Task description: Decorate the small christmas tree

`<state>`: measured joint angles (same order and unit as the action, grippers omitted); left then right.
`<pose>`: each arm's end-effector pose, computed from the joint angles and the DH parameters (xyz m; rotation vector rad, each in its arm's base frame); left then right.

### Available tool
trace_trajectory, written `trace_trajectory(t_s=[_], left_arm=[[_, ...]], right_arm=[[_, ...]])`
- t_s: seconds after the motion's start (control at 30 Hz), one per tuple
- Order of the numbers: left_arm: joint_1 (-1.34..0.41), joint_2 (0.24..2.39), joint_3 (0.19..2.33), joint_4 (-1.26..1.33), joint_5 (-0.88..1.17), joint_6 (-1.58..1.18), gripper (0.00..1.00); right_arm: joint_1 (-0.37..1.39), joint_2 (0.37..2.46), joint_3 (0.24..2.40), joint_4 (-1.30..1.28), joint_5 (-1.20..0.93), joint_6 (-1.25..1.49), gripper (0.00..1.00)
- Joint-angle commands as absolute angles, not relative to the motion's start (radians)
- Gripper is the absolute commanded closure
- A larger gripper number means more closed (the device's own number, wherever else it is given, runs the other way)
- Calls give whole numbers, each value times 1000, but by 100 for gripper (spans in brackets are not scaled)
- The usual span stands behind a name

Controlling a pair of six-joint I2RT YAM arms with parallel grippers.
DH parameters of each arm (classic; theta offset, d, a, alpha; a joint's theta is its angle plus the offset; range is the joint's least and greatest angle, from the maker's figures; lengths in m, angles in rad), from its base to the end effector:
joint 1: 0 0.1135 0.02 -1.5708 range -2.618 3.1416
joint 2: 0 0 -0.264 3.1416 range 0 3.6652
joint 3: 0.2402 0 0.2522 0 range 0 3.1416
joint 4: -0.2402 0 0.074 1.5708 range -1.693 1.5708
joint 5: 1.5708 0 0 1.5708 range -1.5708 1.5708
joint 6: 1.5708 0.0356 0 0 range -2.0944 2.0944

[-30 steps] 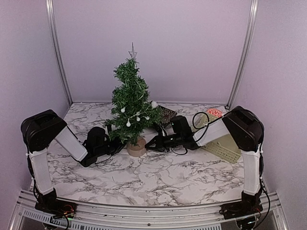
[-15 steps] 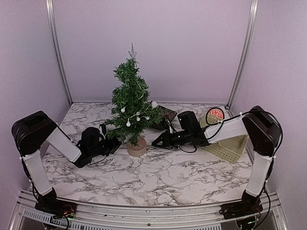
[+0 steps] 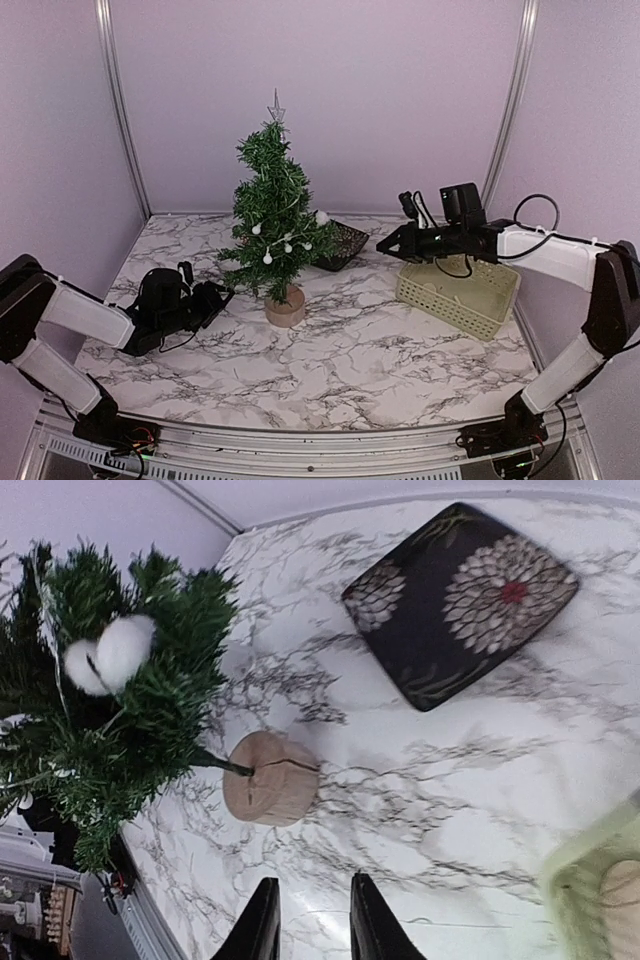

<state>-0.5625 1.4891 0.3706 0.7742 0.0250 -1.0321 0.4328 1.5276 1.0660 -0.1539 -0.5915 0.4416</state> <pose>0.2217 -0.1408 0.1455 -0.4647 2.0210 -1.0623 0.2996 0.1603 0.2621 -0.3476 2.2693 1.1230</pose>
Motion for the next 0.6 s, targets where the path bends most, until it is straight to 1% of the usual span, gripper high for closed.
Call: trace_trajectory(t_s=[0.0,0.1,0.17,0.37,0.57], left_arm=[[-553,1381,392,567,-39,-929,47],[-545,1333,407,499,-46,-896,46],[-541,1304,419,455,-57,-877,45],[-531,1259,440,380,-74,-854,44],[-529,1281,470,356,-61,-833,44]], right_arm=[[240,1507,1168,-436,-565,235,75],[135,1538,1192,-554,-539,135,71],[104,1565,1211,-613,-486,82,70],[103,1628,1211,-609,-360,38,67],[149,1725,1240,-608,-319,19,65]])
